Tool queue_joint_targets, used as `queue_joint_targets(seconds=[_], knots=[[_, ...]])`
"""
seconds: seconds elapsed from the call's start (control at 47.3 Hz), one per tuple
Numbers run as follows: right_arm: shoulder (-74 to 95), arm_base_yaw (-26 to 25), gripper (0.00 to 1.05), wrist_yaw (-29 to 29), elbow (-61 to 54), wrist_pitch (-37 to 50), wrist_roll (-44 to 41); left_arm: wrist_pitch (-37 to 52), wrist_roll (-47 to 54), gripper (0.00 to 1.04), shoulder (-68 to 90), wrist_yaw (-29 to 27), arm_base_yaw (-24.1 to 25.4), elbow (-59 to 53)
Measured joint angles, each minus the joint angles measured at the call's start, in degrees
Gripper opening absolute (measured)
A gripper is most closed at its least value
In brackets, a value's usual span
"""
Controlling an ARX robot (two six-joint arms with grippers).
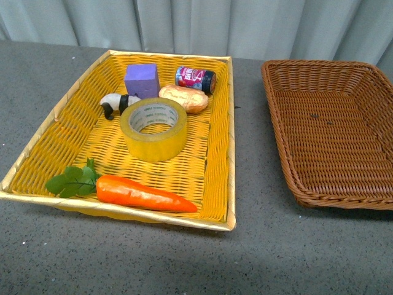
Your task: Move tape to another basket
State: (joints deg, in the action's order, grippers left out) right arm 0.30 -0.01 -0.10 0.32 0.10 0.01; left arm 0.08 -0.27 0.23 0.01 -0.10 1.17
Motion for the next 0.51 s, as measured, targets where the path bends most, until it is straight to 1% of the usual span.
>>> queue_joint_targets(seconds=[0.507], knots=[[0.0, 0.0, 0.96, 0.0, 0.0, 0.0, 0.0, 0.0, 0.0, 0.98, 0.0, 0.0, 0.0, 0.0]])
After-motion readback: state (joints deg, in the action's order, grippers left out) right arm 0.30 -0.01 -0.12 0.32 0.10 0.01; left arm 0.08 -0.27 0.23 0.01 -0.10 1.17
